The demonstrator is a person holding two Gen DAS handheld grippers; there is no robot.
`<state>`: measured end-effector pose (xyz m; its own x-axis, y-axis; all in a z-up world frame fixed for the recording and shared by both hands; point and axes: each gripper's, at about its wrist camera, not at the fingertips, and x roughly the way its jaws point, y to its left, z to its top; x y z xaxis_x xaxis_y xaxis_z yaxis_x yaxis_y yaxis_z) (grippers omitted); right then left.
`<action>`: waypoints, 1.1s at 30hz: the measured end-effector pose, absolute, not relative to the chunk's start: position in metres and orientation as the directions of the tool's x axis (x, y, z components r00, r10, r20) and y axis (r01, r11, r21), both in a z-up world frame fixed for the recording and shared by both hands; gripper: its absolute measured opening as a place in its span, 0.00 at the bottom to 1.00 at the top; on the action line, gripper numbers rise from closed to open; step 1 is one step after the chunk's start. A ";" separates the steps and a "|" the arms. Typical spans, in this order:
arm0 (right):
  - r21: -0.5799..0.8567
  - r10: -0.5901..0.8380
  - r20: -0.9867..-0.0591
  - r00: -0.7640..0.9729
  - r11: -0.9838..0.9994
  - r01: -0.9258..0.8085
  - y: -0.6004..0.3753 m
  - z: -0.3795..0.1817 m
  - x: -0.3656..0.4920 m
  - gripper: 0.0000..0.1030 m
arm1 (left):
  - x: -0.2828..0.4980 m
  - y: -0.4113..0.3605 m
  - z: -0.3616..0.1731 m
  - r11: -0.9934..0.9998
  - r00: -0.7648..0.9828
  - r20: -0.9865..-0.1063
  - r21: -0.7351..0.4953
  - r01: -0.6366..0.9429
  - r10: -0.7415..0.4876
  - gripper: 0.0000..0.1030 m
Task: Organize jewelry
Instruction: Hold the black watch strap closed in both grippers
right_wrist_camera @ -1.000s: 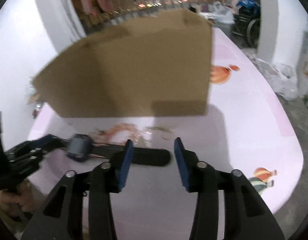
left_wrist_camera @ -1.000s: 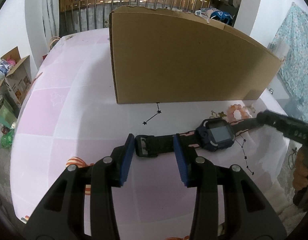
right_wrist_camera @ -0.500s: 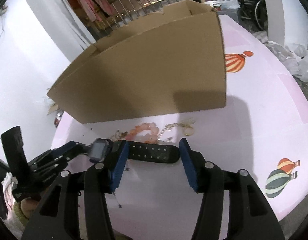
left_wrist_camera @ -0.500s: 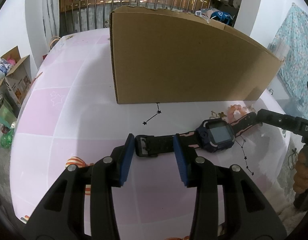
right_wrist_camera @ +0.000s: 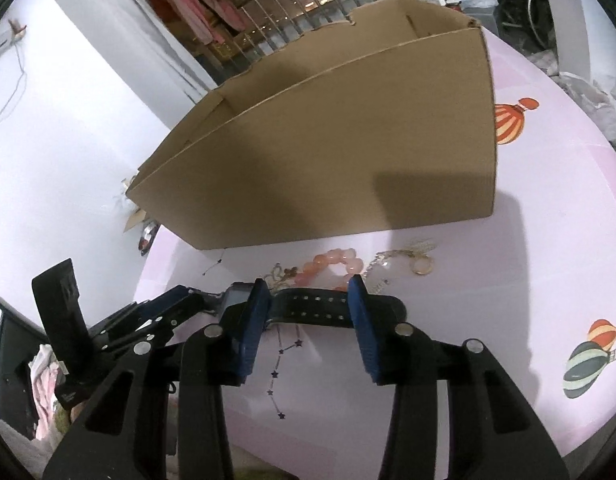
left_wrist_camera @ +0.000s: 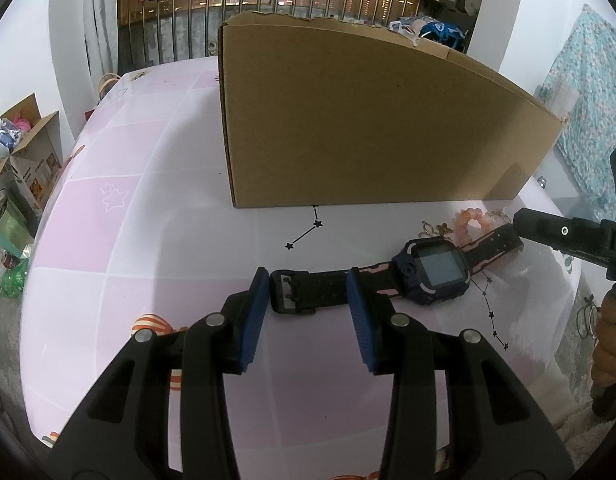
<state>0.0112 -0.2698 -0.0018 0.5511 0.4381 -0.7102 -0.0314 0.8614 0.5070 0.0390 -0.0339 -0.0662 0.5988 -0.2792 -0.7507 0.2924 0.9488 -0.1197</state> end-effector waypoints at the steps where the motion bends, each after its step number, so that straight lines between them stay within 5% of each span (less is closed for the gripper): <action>1: 0.499 0.431 -0.713 0.553 0.866 -0.033 -0.271 -0.001 0.010 0.41 | 0.039 -0.034 -0.066 0.949 0.598 -0.751 -0.120 0.293 -0.279 0.36; 7: 0.331 0.256 -0.799 0.545 0.943 0.043 -0.274 -0.005 0.008 0.50 | 0.039 -0.035 -0.066 0.949 0.600 -0.750 -0.117 0.293 -0.278 0.36; 13: 0.323 0.254 -0.805 0.536 0.946 0.038 -0.273 -0.008 0.010 0.63 | 0.039 -0.035 -0.066 0.949 0.600 -0.750 -0.117 0.294 -0.278 0.36; 21: 0.306 0.205 -0.810 0.549 0.947 0.099 -0.277 -0.006 0.007 0.63 | 0.040 -0.036 -0.067 0.948 0.601 -0.750 -0.114 0.296 -0.278 0.36; 33: 0.478 0.393 -0.747 0.536 0.878 0.023 -0.267 -0.009 0.011 0.60 | 0.039 -0.034 -0.065 0.948 0.599 -0.750 -0.117 0.296 -0.280 0.36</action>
